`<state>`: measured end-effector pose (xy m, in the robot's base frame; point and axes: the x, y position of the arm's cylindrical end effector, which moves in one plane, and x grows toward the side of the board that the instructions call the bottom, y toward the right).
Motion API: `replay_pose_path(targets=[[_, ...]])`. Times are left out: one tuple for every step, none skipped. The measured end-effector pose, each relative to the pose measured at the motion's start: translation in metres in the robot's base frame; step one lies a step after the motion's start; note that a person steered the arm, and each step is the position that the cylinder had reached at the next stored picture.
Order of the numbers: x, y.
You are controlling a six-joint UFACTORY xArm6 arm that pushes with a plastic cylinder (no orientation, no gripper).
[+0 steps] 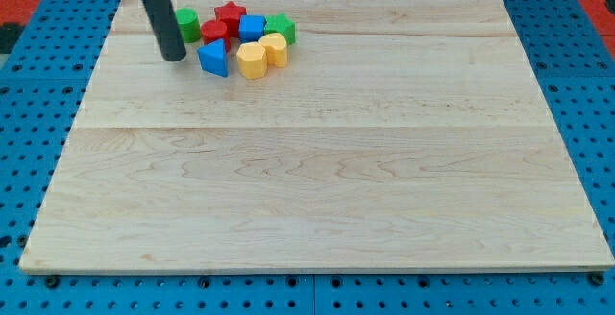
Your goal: Push the red circle diagonally right above green star
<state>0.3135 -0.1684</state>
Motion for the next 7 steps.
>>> replay_pose_path(targets=[[-0.017, 0.035], [-0.02, 0.009], [-0.035, 0.018], [-0.032, 0.104], [-0.037, 0.155], [-0.046, 0.159], [-0.041, 0.109]])
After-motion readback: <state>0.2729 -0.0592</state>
